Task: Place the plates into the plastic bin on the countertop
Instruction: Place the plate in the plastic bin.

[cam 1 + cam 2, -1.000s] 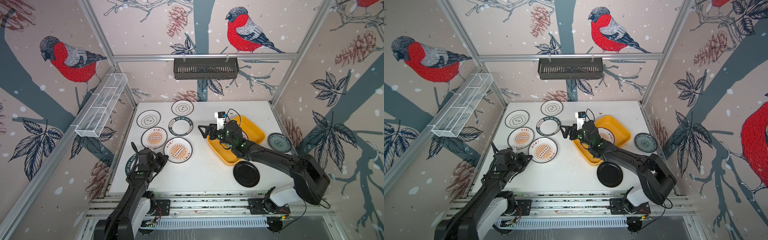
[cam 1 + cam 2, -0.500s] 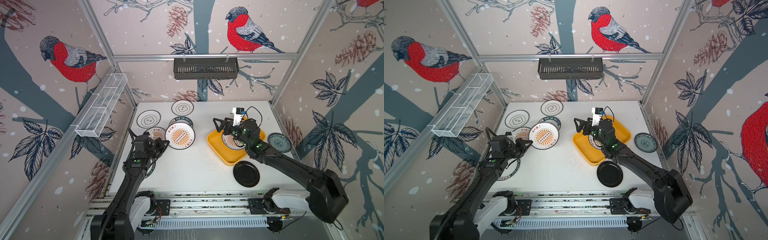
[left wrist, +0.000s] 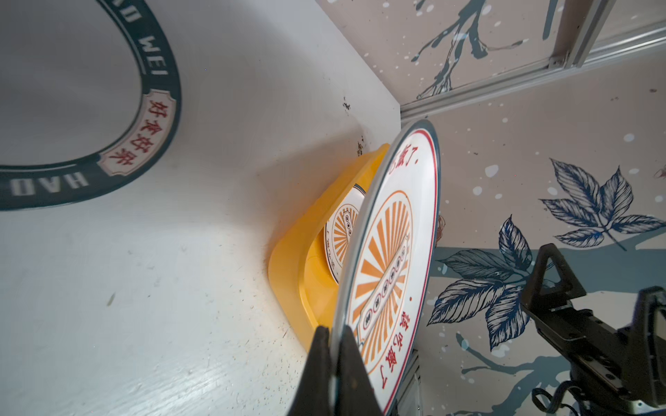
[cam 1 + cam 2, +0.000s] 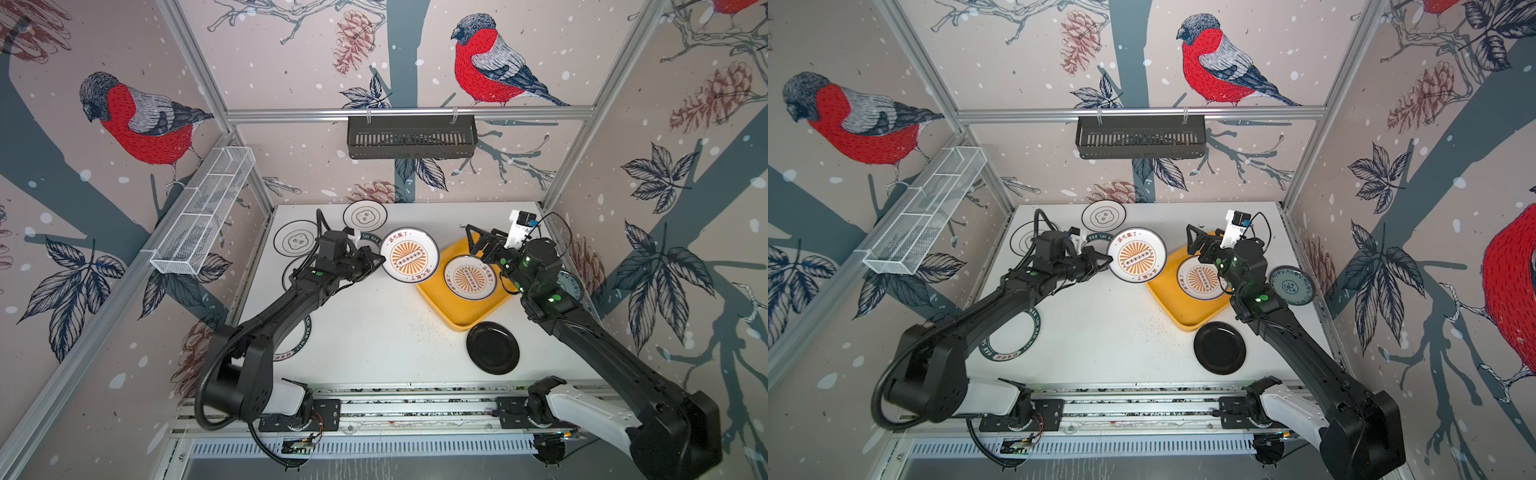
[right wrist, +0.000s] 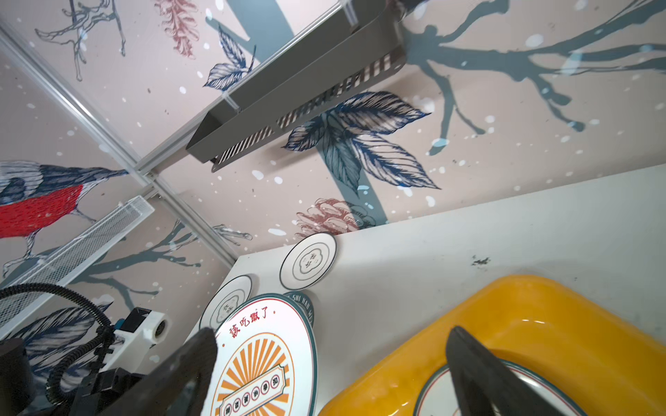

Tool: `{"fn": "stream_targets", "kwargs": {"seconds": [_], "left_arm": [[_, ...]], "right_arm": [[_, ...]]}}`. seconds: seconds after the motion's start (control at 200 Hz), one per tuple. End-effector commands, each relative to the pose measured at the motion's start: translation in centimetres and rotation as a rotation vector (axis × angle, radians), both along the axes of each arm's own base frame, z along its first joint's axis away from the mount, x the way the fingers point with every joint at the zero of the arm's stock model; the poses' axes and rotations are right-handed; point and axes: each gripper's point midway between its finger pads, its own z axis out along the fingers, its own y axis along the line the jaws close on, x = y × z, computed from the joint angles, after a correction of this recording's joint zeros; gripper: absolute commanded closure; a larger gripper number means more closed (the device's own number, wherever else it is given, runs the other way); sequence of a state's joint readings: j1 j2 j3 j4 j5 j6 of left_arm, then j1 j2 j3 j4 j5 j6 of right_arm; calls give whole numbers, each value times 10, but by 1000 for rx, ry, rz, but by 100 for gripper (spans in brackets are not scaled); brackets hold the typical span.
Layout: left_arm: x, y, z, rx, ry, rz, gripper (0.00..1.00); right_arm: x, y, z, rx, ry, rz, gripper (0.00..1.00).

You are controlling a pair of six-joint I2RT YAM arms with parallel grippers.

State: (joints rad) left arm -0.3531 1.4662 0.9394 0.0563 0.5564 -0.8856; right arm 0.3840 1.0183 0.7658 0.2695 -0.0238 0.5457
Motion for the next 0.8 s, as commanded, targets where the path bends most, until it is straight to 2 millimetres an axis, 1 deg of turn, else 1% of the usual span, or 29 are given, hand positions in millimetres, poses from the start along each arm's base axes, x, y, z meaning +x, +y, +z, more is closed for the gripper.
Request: {"fn": "stream_targets", "kwargs": {"seconds": [0.0,0.005,0.015,0.105,0.12,0.16,0.205,0.335,0.405,0.515,0.565,0.655,0.796], "left_arm": [[7,-29,-2,-24,-32,-99,100],[9,-30,3,-29,-44,-102,100],[11,-34,5,-30,-45,-110,100],[20,-53,-3,-24,-34,-146,100],[21,-56,-1,-27,-38,-153,100],[25,-64,-5,-29,-29,-171,100],[28,-74,-5,-34,-30,-193,100],[32,-103,-14,-36,-21,-253,100],[32,-117,-23,-40,-4,-280,100],[32,-139,-27,-71,5,-320,100],[35,-146,-33,-59,14,-315,100],[38,-159,-39,-51,19,-316,100],[41,-176,-48,-53,36,-325,100]], "right_arm": [[-5,-18,-8,-29,22,-56,0],[-5,-18,-8,-29,23,-58,0],[-5,-20,-8,-30,24,-61,0],[-10,-30,-10,-37,35,-93,0],[-11,-32,-10,-38,34,-99,0],[-14,-37,-9,-40,34,-114,0],[-17,-43,-9,-41,32,-132,0],[-25,-57,-12,-40,41,-182,0],[-28,-61,-15,-37,55,-193,0],[-32,-68,-18,-32,71,-217,0],[-34,-71,-19,-24,71,-232,0],[-38,-77,-21,-13,74,-258,0],[-42,-79,-24,-18,89,-266,0]]}}
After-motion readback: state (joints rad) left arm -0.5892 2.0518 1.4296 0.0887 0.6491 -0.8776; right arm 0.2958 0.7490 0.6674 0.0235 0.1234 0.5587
